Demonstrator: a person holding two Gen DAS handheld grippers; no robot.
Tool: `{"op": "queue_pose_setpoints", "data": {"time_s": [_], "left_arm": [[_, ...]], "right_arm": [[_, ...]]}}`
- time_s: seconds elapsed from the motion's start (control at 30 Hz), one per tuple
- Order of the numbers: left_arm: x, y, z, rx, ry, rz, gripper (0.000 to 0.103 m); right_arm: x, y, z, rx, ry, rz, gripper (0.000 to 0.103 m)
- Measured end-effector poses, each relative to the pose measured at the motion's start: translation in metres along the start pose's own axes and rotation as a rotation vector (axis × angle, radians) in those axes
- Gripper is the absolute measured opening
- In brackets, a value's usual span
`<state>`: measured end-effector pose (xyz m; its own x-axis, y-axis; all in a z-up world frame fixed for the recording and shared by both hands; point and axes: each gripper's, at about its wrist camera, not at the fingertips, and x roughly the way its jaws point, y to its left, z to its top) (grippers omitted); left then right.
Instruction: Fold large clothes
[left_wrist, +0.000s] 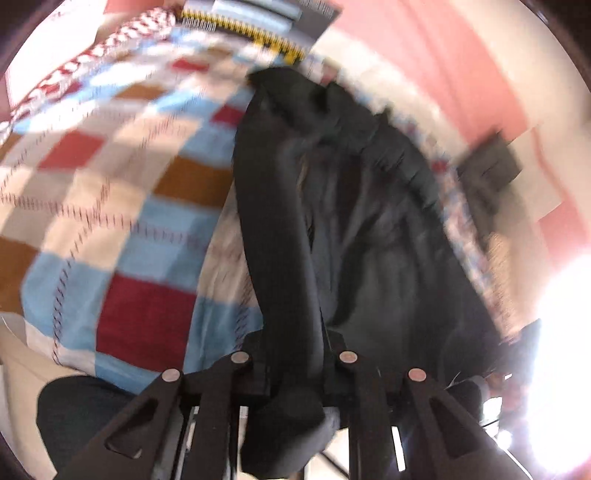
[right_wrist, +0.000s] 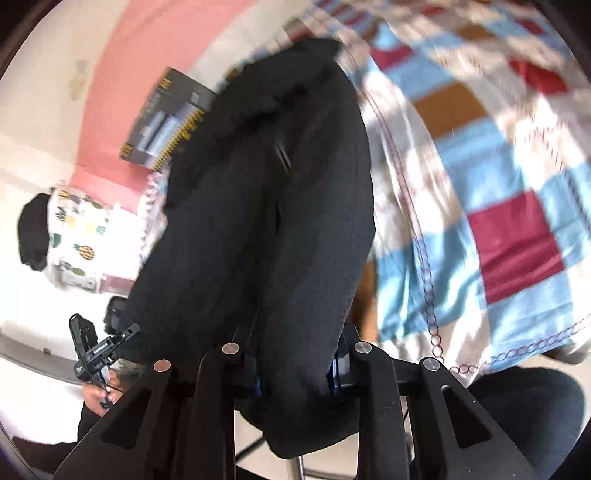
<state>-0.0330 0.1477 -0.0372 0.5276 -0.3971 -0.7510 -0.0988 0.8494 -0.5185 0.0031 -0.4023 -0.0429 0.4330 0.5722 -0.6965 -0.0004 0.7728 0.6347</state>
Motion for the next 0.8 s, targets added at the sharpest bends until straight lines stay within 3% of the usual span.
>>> {"op": "queue_pose_setpoints", "data": {"time_s": [0.23,0.57,0.8], "left_arm": [[-0.05,-0.012,0.031,-0.026,-0.169,-0.088,0.015],[-0.061,-0.012,0.046,-0.059,-0.203,-0.136,0.015],[-0.069,-0.032,0.088,-0.019,-0.255,-0.165,0.015]], "right_arm": [[-0.042,0.018,0.021,-0.025,-0.119,0.039,0.022],[-0.054,0.032,0.039,-0.006,-0.174,0.082,0.022],[-0.068,0.053,0.085,-0.022,-0.23,0.125,0.022]]}}
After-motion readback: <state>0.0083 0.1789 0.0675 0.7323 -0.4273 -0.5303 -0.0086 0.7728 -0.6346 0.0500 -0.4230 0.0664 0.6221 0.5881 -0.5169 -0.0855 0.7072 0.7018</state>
